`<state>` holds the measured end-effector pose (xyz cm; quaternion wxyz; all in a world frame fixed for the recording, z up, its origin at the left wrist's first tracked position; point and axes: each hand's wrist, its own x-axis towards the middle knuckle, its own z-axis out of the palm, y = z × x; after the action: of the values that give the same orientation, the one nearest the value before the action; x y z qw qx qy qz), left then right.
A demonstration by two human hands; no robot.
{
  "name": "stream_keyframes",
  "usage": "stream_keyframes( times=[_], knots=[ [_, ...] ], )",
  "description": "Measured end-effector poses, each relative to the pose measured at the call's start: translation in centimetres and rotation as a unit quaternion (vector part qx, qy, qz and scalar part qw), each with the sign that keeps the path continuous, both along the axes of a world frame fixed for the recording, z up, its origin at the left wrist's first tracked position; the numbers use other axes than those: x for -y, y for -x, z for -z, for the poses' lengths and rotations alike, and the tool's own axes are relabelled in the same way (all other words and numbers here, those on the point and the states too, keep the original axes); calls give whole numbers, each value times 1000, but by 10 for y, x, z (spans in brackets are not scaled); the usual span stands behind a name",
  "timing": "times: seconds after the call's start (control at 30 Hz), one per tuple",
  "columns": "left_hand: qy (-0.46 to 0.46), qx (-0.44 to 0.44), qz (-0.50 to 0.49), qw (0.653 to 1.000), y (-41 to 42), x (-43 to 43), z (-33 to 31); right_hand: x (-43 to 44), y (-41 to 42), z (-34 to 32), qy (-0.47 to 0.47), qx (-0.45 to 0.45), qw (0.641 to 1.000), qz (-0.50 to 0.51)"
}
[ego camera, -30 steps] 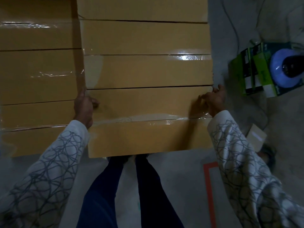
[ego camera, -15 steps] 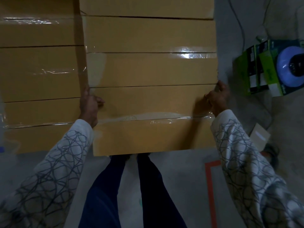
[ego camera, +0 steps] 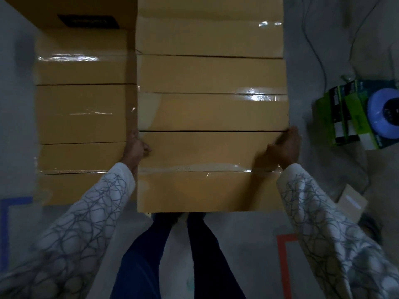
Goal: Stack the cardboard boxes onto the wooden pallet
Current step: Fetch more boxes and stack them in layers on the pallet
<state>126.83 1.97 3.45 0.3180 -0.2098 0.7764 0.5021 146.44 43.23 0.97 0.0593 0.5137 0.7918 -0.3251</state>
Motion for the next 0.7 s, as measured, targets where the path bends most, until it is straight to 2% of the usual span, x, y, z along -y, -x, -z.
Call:
stream_keyframes(
  times=[0.1,0.2,0.37,0.5,0.63,0.7],
  knots=[
    [16,6,22,1000,-8,16,-35,56,0,-36,-9,-6,998,-60],
    [6,16,71,997,-37,41,-72,138,-10,-74,44,-4,991,-128],
    [-48,47,14,998,-102,105,-121,294,-29,-129,132,7,962,-241],
    [-88,44,-54,994,-151,178,-154,416,-28,-170,150,16,905,-398],
    [-75,12,-93,993,-188,291,-178,528,-11,-202,136,46,814,-563],
    [-60,-6,-125,990,-204,354,-192,585,5,-216,113,61,779,-614]
  ],
)
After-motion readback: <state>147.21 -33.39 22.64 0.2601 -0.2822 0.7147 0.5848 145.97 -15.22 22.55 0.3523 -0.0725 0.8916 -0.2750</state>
